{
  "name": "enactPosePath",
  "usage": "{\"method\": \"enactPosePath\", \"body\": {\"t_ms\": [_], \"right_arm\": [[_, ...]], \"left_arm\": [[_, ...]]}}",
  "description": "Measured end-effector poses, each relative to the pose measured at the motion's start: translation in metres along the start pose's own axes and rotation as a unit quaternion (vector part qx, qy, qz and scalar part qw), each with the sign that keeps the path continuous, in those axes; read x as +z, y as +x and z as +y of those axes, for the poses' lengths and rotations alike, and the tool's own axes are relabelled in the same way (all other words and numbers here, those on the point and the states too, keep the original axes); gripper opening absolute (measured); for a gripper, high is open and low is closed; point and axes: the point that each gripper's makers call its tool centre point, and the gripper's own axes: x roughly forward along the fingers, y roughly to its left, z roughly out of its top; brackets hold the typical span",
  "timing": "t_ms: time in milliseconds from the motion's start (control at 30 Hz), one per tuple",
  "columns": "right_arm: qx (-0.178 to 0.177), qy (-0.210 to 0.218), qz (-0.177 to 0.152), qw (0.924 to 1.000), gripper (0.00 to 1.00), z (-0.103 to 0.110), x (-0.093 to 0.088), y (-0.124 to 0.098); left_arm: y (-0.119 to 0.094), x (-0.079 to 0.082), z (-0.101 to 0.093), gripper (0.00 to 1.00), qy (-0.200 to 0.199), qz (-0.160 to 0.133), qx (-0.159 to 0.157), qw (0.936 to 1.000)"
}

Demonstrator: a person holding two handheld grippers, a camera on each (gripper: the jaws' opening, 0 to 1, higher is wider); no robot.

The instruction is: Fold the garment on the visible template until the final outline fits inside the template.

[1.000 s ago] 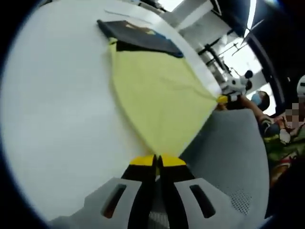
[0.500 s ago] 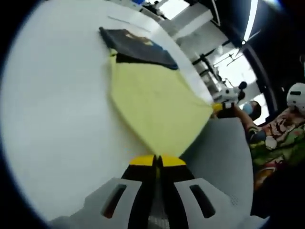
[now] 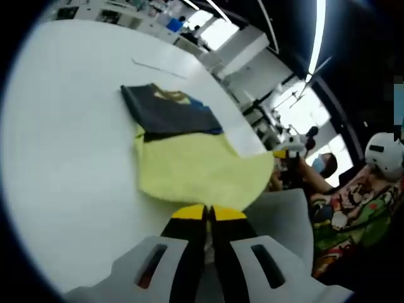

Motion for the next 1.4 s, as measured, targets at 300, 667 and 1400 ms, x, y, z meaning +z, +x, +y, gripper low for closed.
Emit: {"method": "enactPosePath", "body": {"t_ms": [300, 667, 1400], "right_arm": [[0.006, 0.004, -0.042, 0.9991, 0.00, -0.007, 0.044, 0.018], [0.014, -0.002, -0.098, 0.9951, 0.00, -0.015, 0.111, 0.041], [-0.070, 0.009, -0.104, 0.9920, 0.00, -0.121, 0.193, 0.089]], "left_arm": [[0.010, 0.063, 0.015, 0.00, -0.060, -0.120, -0.039, 0.9902], [0.028, 0.120, 0.039, 0.00, -0.034, -0.160, -0.021, 0.9864], [0.081, 0.191, 0.114, 0.00, -0.047, -0.192, 0.047, 0.9790]]}}
